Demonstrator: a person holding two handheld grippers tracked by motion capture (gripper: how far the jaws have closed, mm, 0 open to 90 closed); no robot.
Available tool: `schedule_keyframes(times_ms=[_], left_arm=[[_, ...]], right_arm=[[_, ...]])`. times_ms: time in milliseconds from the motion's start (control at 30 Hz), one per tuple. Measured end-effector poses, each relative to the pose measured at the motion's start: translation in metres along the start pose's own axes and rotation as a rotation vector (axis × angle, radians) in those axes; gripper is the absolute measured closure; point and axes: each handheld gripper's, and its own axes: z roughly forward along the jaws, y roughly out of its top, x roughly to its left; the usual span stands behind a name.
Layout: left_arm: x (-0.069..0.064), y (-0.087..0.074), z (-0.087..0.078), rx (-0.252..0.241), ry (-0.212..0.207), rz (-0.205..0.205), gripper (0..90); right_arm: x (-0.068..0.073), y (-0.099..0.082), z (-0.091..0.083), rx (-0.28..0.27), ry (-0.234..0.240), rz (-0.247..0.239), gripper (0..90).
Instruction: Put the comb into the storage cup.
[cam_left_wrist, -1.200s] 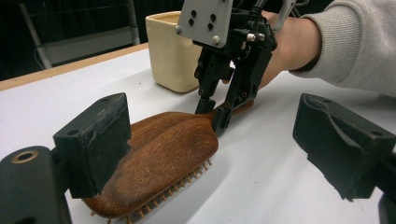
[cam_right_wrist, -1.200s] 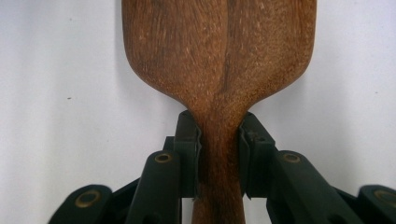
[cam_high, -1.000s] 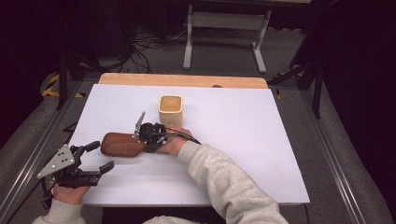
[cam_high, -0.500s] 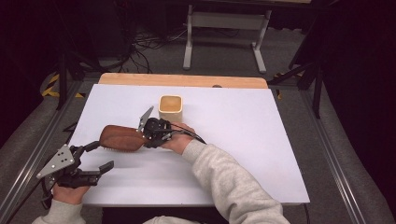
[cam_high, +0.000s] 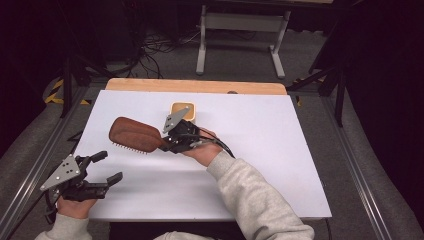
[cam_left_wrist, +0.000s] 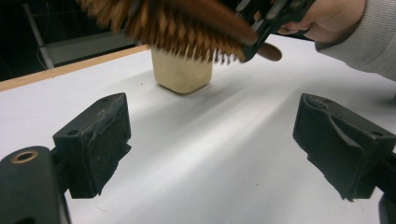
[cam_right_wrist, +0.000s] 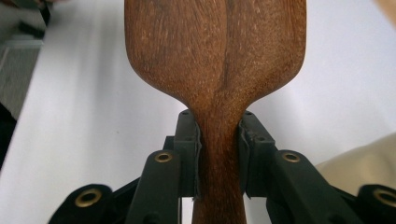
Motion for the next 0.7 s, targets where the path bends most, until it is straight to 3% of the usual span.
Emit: schedule_keyframes(times_ms=[267, 700], left_arm=[[0.0, 0.001, 0.004, 0.018, -0.009, -0.004, 10.9], [-0.002, 0.007, 0.014, 0.03, -0.035, -0.004, 9.8]], right_arm=[[0.009, -0.018, -0.03, -0.136, -0.038, 0.041, 73.0], [0.021, -0.047, -0.063, -0.278, -0.112, 0.09, 73.0]])
